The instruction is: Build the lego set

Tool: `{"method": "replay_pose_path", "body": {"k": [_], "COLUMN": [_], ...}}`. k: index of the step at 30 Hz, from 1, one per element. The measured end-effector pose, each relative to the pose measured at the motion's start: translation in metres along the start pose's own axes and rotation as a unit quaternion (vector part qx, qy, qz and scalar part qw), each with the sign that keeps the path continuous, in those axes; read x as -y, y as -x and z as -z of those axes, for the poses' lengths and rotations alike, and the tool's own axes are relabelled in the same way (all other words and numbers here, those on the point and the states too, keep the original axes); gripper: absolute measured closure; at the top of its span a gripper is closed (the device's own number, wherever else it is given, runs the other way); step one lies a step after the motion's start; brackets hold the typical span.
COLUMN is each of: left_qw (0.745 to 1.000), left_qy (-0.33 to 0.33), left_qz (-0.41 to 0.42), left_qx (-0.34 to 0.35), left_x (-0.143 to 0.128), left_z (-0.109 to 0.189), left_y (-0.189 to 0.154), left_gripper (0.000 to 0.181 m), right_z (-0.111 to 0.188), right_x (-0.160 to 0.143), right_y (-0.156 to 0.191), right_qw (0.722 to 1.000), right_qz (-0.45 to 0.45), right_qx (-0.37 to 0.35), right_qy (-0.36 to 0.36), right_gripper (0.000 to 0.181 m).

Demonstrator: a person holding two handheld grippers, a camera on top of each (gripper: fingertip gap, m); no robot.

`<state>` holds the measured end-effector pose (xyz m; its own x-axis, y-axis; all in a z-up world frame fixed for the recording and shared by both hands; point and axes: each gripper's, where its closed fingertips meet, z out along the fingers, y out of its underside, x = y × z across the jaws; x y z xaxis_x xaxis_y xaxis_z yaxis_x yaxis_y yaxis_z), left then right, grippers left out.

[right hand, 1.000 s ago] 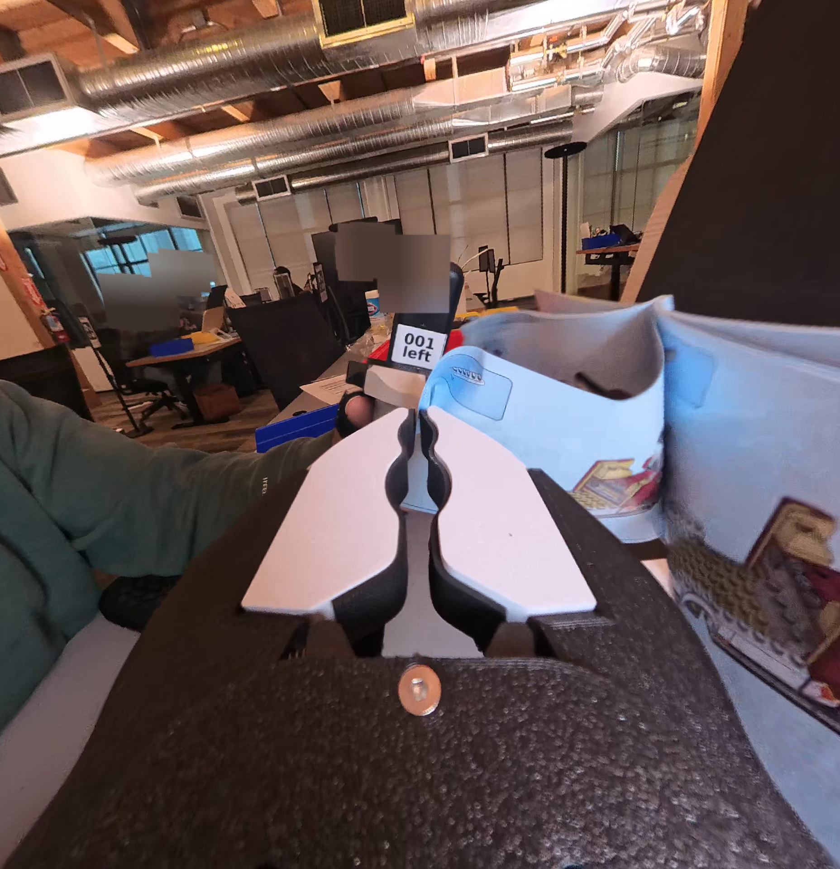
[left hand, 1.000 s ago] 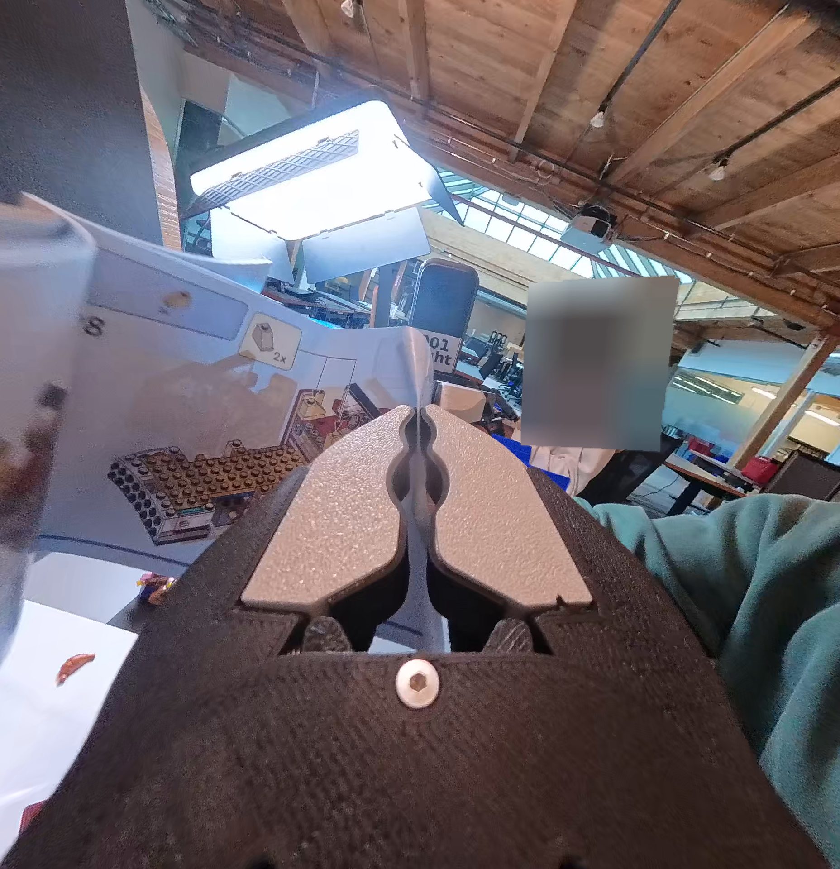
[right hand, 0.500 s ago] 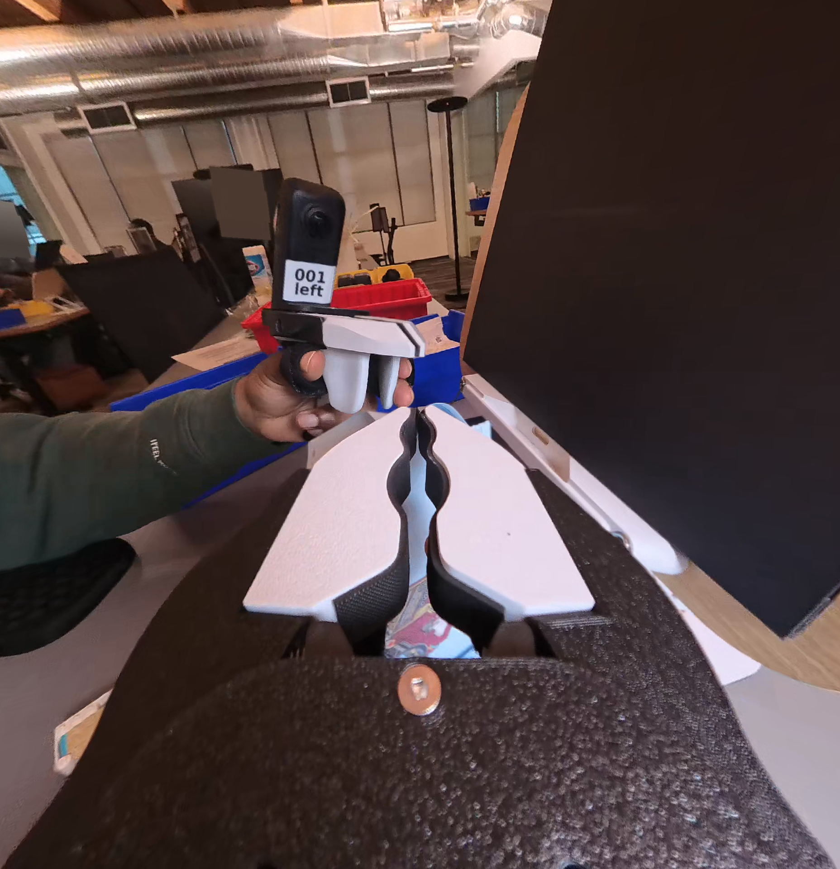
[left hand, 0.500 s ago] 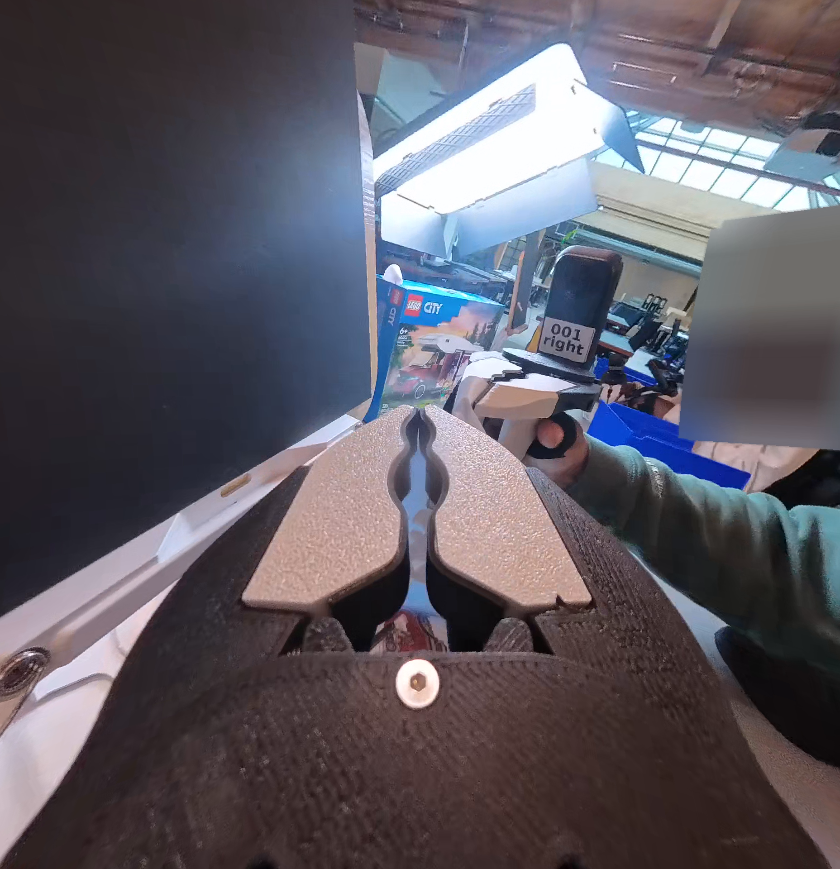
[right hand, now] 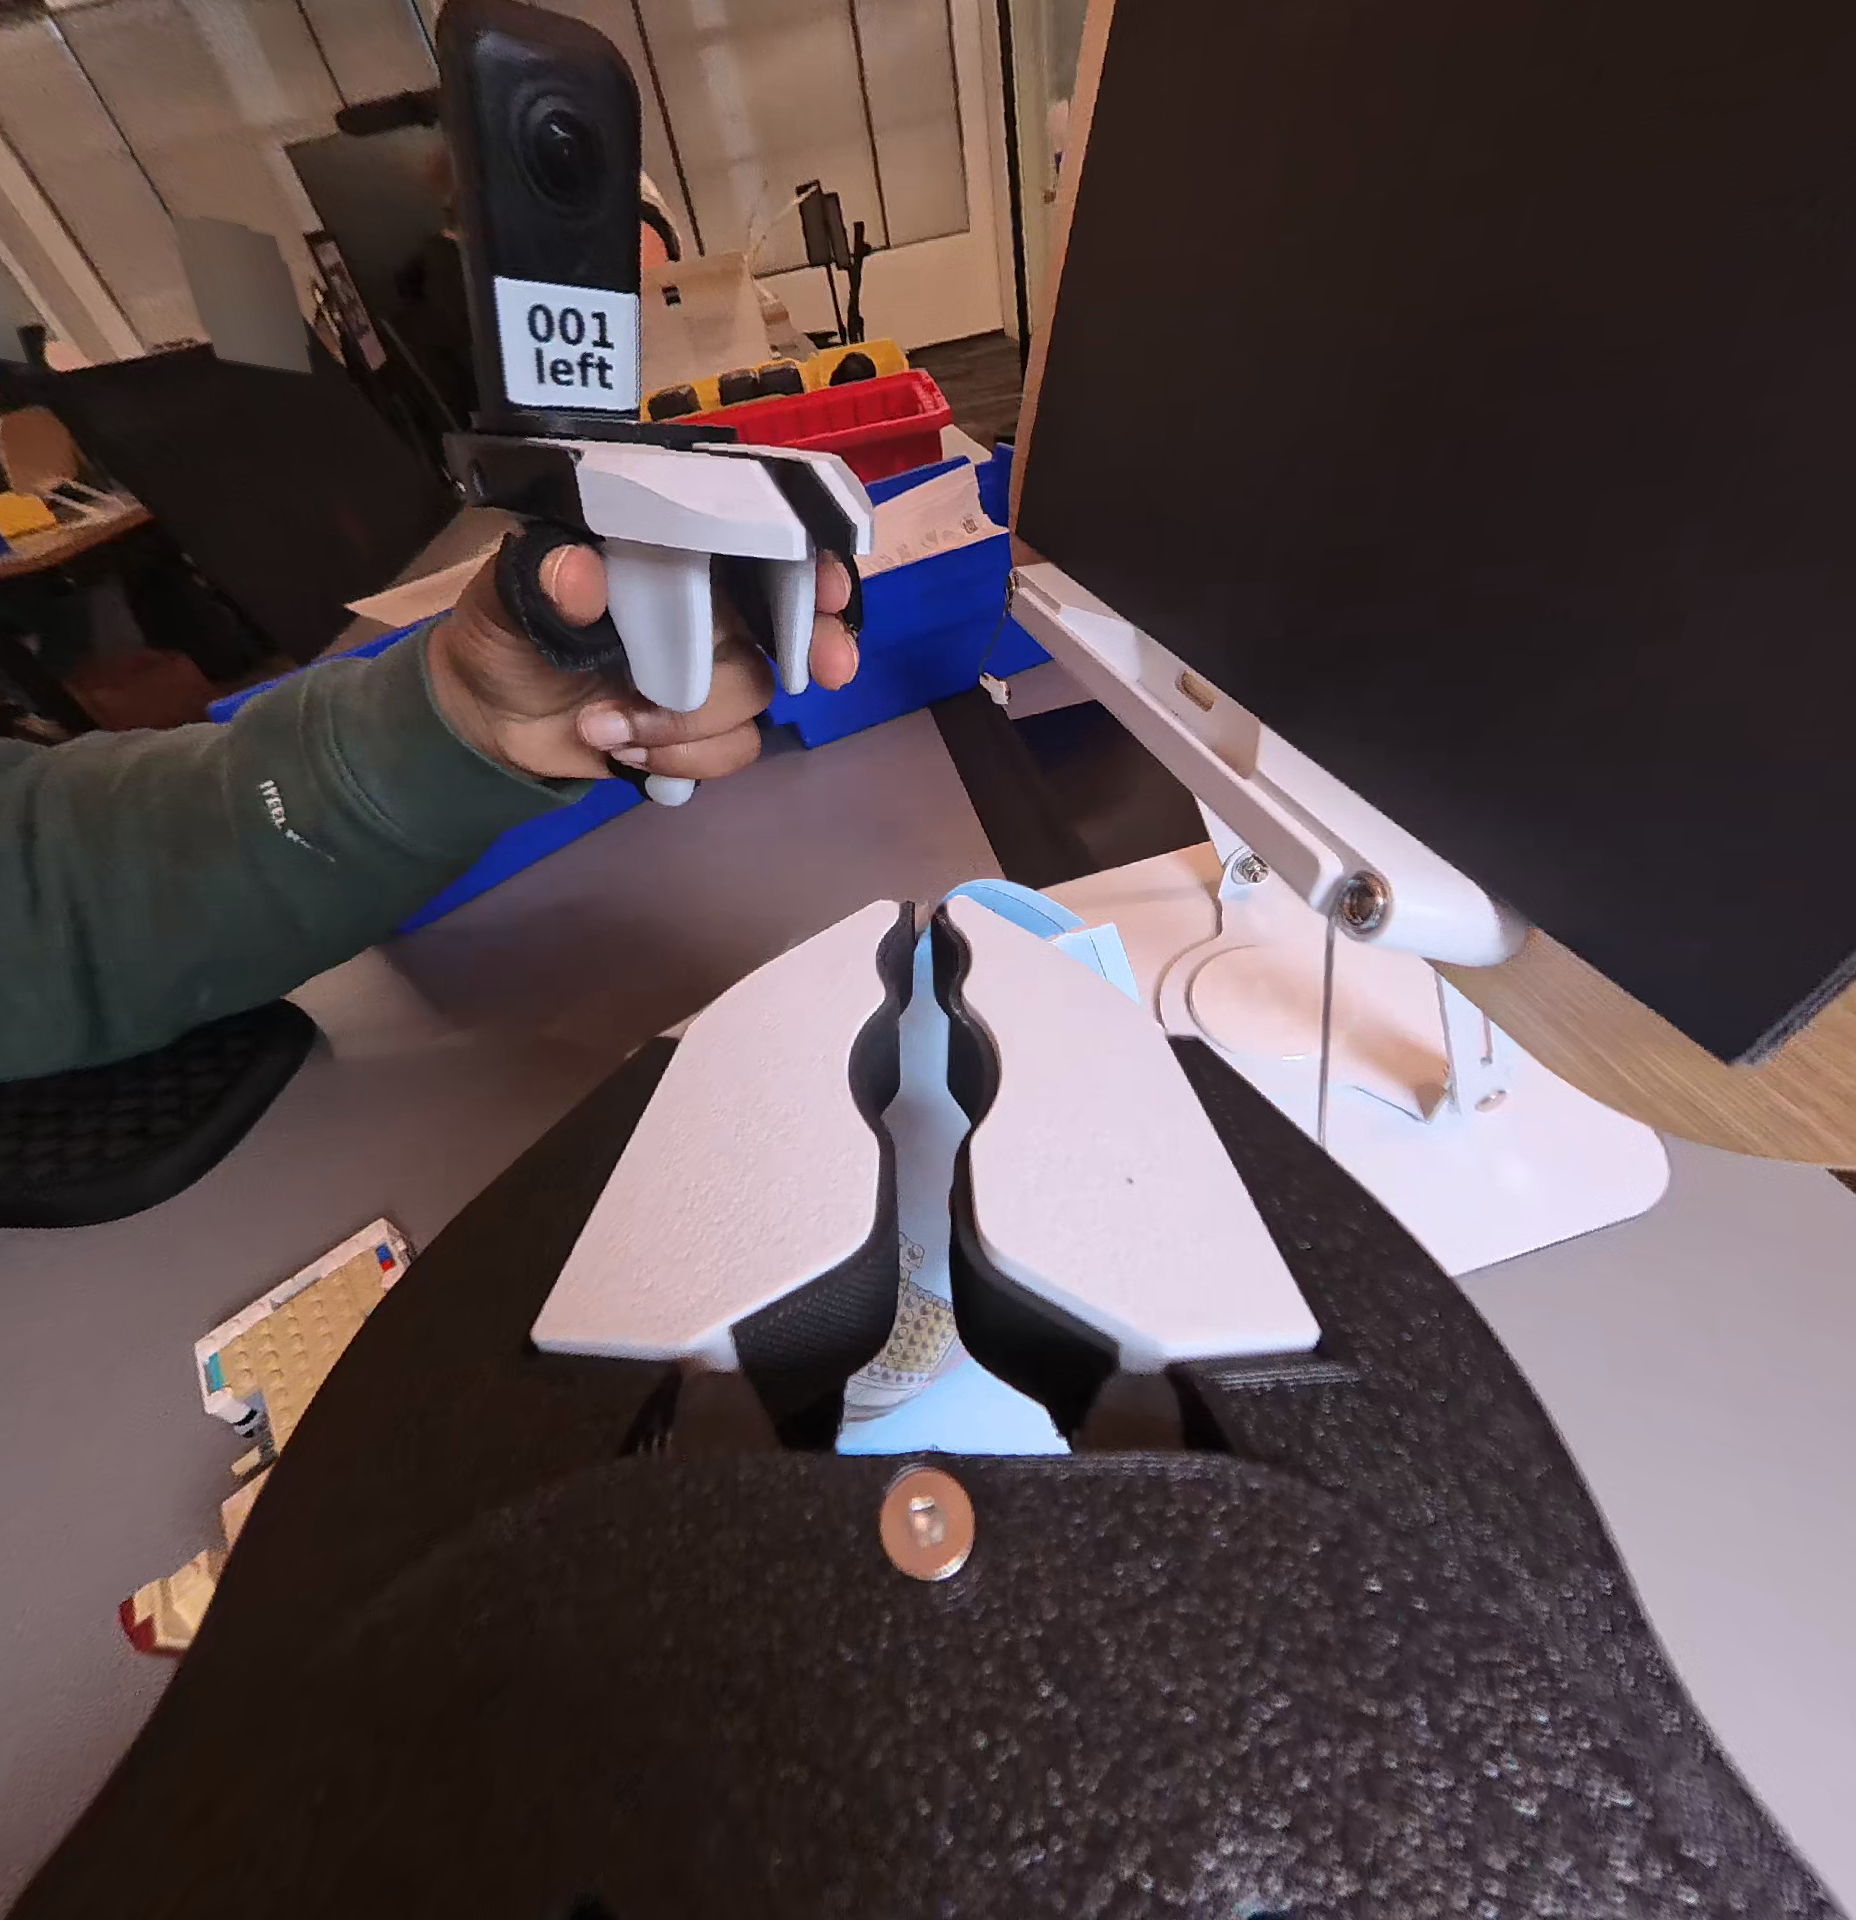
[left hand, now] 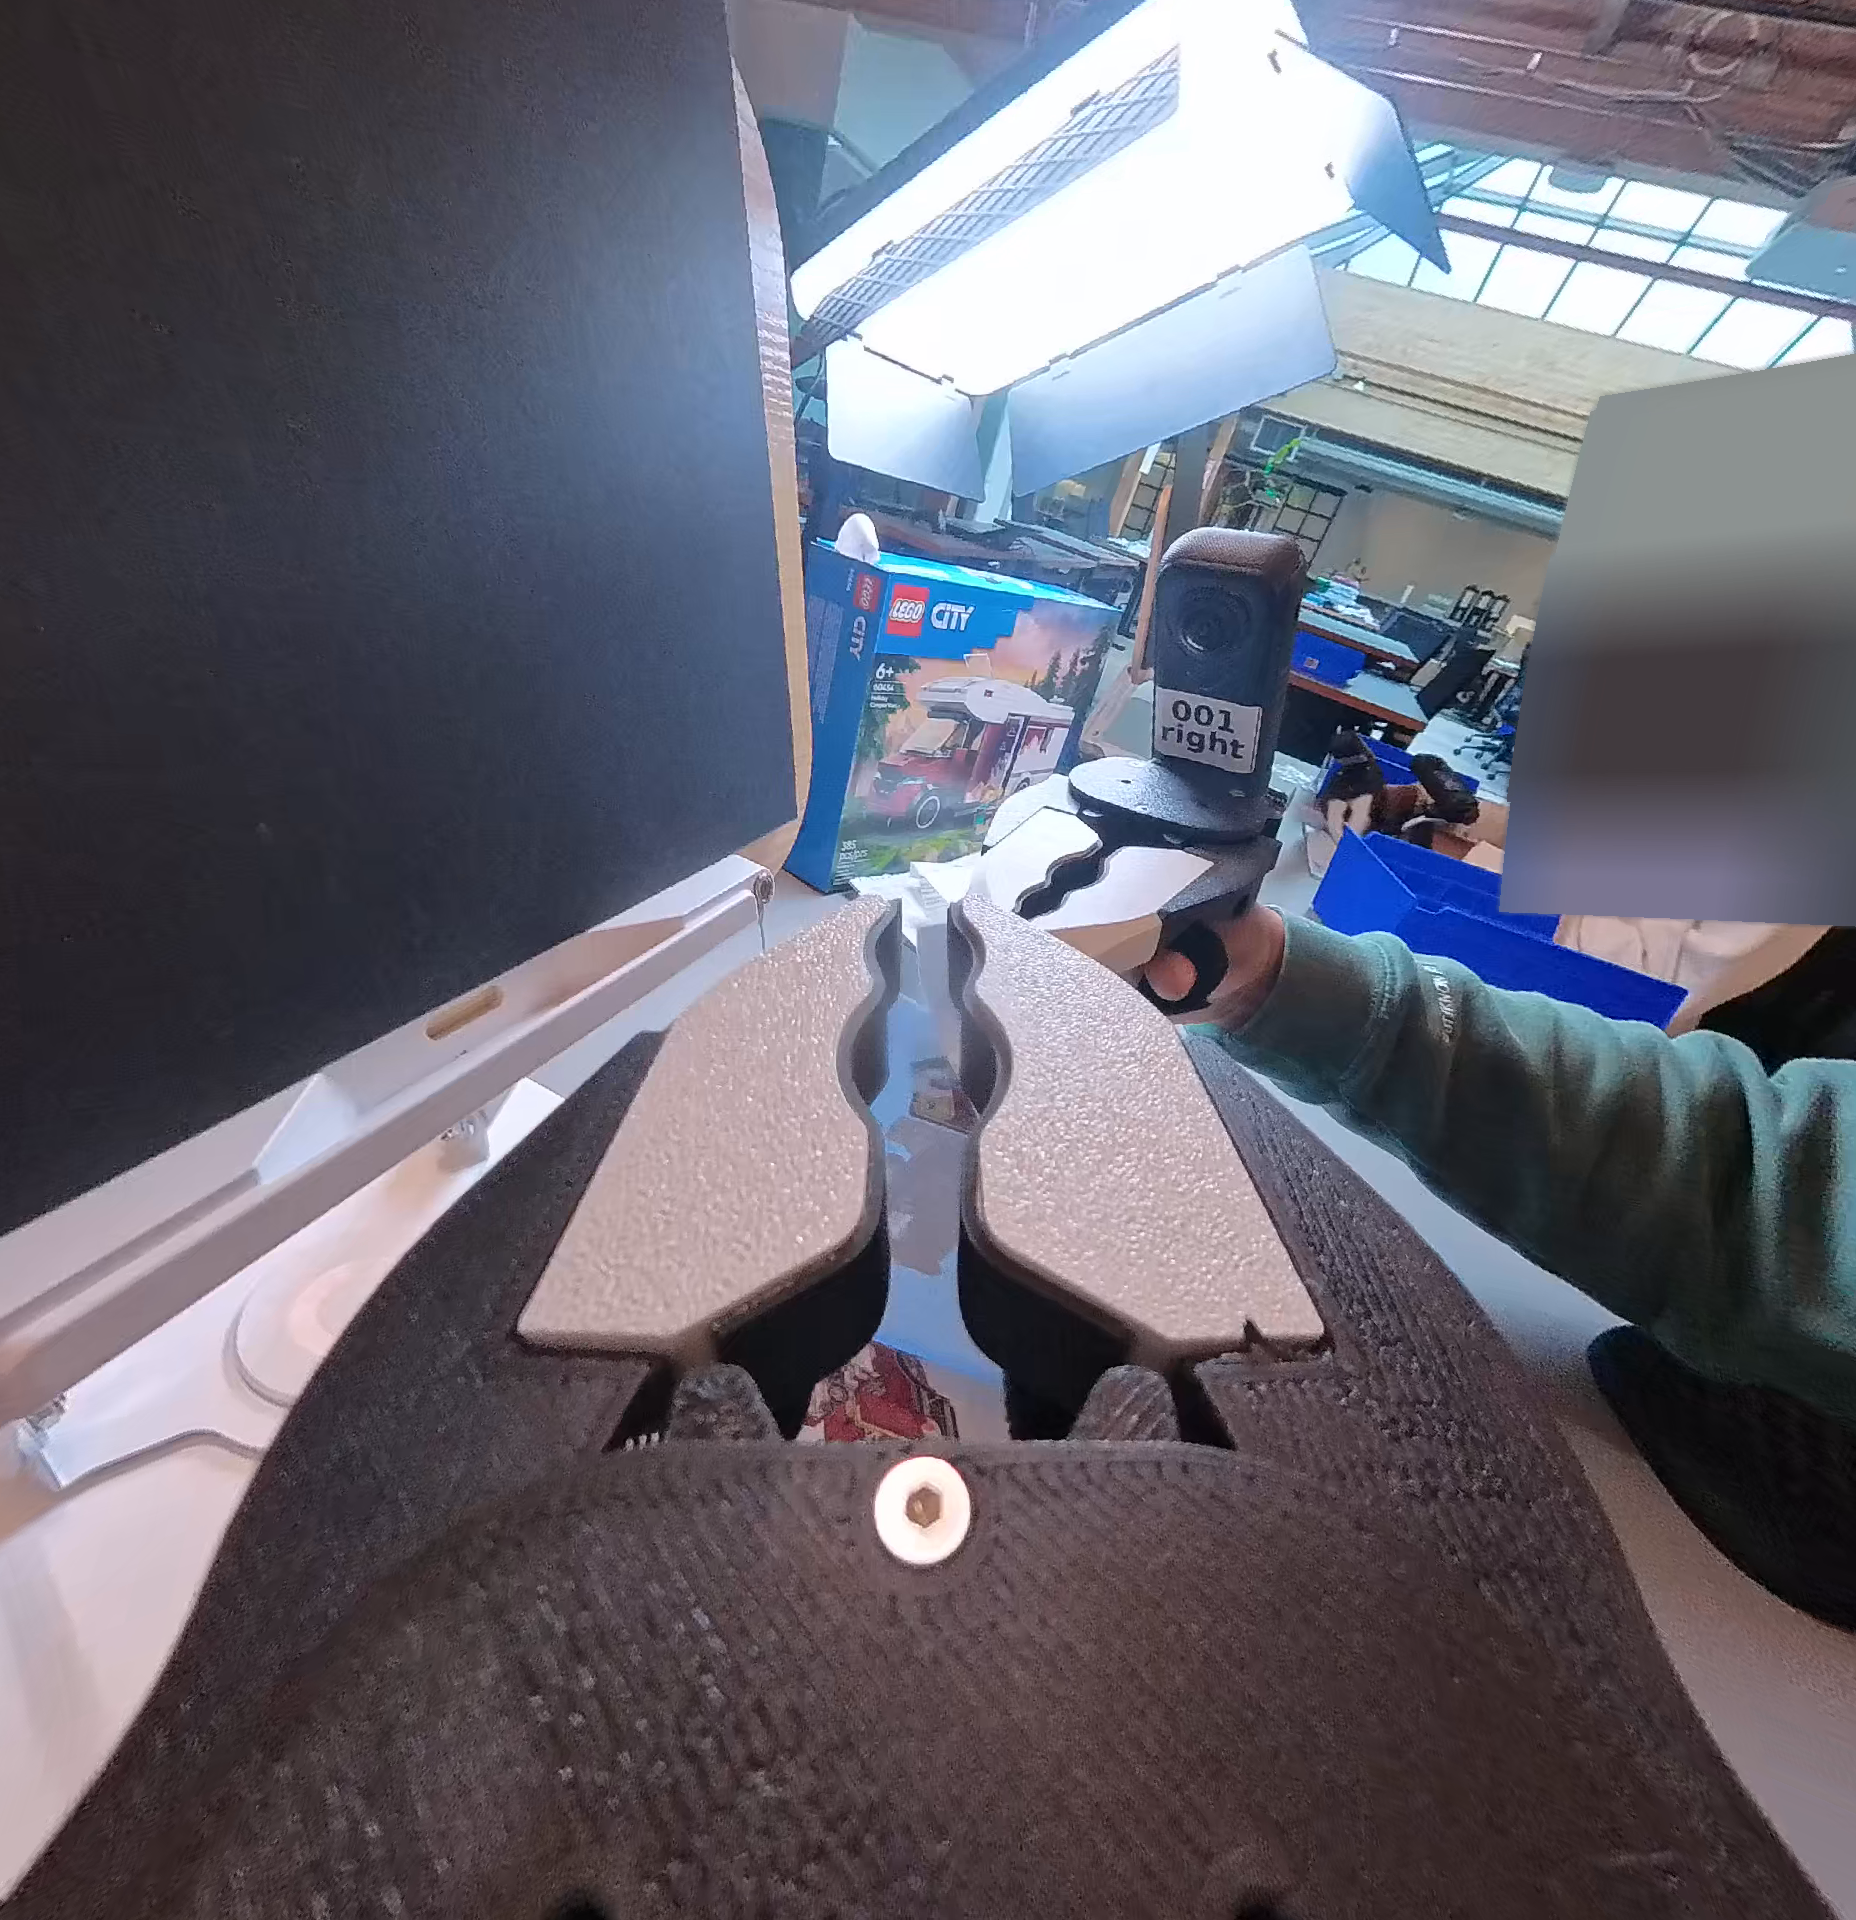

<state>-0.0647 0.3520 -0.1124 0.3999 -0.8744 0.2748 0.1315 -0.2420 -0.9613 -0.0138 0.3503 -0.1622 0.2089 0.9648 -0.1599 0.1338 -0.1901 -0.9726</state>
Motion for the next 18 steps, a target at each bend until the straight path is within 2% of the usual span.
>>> {"method": "replay_pose_path", "body": {"k": [7,11,18], "left_qw": [0.998,0.995,0.985], "left_qy": [0.056,0.094,0.159], "left_qz": [-0.025,-0.038,-0.057], "left_qx": [0.011,0.016,0.036], "left_x": [-0.025,-0.045,-0.079], "left_z": [-0.004,-0.008,-0.013], "left_y": [-0.004,-0.003,0.004], "left_gripper": [0.168,0.167,0.166], "right_z": [0.027,0.050,0.091], "right_x": [-0.019,-0.045,-0.092], "right_y": [-0.012,-0.025,-0.050], "right_qw": [0.999,0.997,0.986], "right_qz": [-0.030,-0.059,-0.105], "right_qx": [-0.006,-0.021,-0.069], "right_qy": [0.016,0.054,0.107], "right_gripper": [0.170,0.160,0.156]}}
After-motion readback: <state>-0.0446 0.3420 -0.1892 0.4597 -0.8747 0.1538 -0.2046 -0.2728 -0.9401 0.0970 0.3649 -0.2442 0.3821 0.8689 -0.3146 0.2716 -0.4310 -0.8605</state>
